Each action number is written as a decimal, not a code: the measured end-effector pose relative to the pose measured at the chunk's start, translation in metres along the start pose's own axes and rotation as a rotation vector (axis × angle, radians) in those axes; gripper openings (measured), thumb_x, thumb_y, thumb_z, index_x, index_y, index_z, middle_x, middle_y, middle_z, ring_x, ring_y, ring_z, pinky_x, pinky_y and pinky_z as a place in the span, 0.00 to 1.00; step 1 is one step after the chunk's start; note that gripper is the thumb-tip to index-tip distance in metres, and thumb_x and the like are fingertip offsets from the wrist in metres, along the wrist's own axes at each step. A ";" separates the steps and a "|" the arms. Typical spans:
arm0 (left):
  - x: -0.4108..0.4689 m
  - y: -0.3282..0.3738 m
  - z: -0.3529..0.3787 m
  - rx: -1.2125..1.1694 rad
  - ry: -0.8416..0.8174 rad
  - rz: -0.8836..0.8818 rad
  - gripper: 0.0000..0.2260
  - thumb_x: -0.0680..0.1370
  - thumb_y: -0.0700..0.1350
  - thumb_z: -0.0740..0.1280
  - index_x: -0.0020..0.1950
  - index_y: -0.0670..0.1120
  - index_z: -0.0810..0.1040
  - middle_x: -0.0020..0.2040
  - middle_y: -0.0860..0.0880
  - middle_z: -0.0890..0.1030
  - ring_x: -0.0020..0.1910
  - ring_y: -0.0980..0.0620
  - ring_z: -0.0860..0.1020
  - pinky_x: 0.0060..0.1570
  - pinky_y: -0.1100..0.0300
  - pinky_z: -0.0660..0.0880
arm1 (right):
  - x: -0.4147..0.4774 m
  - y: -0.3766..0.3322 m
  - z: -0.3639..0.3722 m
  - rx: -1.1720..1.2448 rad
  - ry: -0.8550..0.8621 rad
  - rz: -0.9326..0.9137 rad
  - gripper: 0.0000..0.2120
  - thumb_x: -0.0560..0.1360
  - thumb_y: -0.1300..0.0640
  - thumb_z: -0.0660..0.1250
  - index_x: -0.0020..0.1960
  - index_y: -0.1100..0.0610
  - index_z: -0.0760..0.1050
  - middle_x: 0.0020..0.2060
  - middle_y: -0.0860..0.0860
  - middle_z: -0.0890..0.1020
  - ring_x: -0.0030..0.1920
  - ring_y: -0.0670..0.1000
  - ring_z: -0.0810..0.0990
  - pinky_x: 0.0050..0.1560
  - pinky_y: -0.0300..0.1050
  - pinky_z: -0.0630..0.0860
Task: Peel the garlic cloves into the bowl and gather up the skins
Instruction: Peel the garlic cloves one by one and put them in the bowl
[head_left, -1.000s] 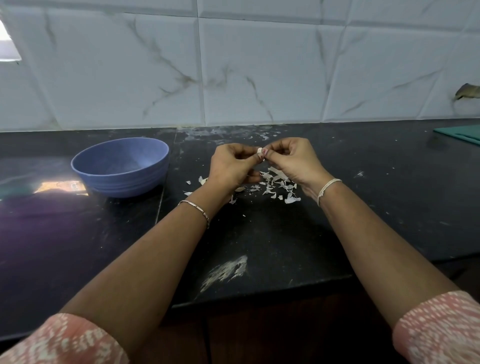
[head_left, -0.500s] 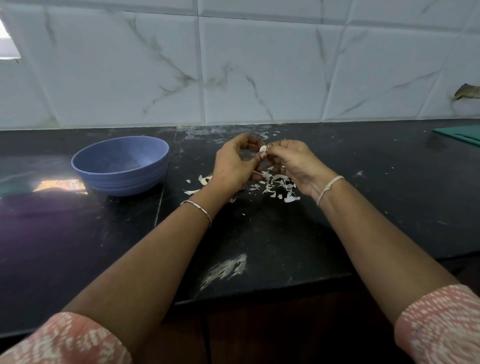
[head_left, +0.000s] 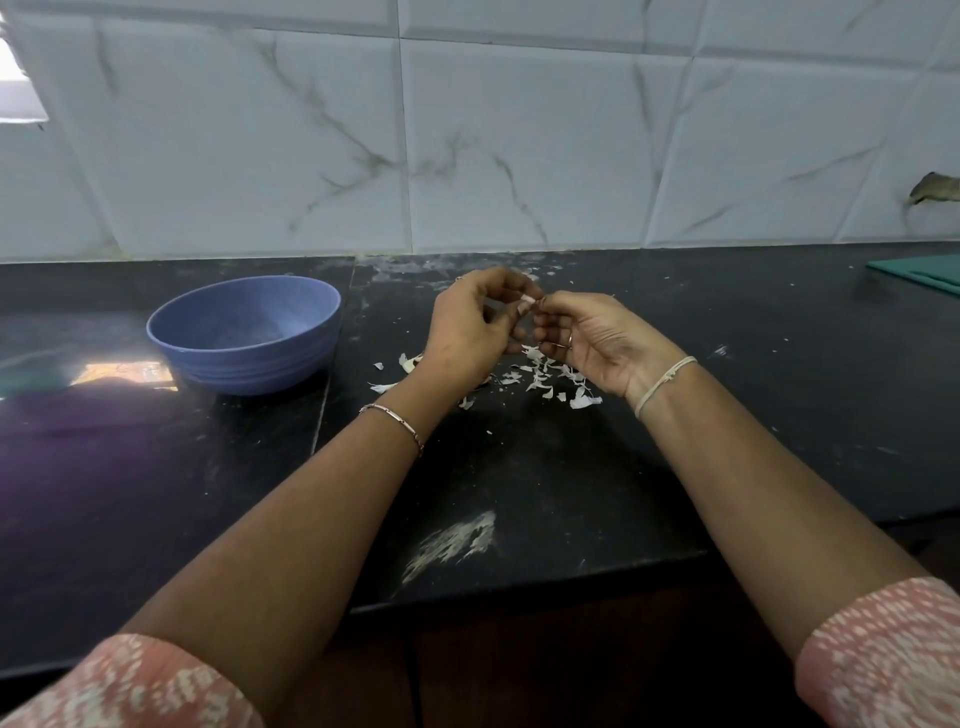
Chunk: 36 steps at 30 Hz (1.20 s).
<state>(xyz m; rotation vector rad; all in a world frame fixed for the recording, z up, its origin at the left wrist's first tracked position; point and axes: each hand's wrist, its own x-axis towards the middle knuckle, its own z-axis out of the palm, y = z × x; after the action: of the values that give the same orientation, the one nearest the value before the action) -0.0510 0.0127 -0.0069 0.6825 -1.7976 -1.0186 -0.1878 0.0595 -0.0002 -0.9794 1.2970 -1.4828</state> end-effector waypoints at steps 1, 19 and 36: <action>0.001 0.000 -0.001 -0.002 0.006 -0.002 0.10 0.79 0.34 0.67 0.46 0.49 0.80 0.46 0.47 0.80 0.33 0.56 0.80 0.34 0.61 0.81 | 0.001 0.000 0.000 -0.014 0.019 -0.005 0.06 0.77 0.64 0.64 0.41 0.59 0.76 0.34 0.51 0.77 0.33 0.47 0.76 0.35 0.38 0.72; 0.001 -0.007 -0.006 -0.037 0.017 -0.136 0.05 0.77 0.37 0.69 0.51 0.44 0.77 0.50 0.42 0.81 0.35 0.53 0.80 0.30 0.61 0.80 | -0.001 0.002 -0.003 -0.453 0.159 -0.278 0.05 0.79 0.60 0.66 0.49 0.62 0.77 0.40 0.54 0.80 0.36 0.49 0.79 0.38 0.43 0.82; 0.000 -0.005 -0.008 -0.285 0.045 -0.235 0.05 0.73 0.37 0.75 0.48 0.41 0.82 0.38 0.45 0.82 0.33 0.54 0.80 0.33 0.62 0.80 | 0.006 0.011 0.003 -0.832 0.291 -0.583 0.05 0.78 0.58 0.67 0.46 0.57 0.80 0.35 0.47 0.84 0.40 0.50 0.84 0.49 0.54 0.80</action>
<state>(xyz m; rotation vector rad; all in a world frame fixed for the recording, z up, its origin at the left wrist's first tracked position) -0.0436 0.0072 -0.0097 0.7427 -1.5175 -1.3737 -0.1850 0.0525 -0.0108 -1.8450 2.0333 -1.5500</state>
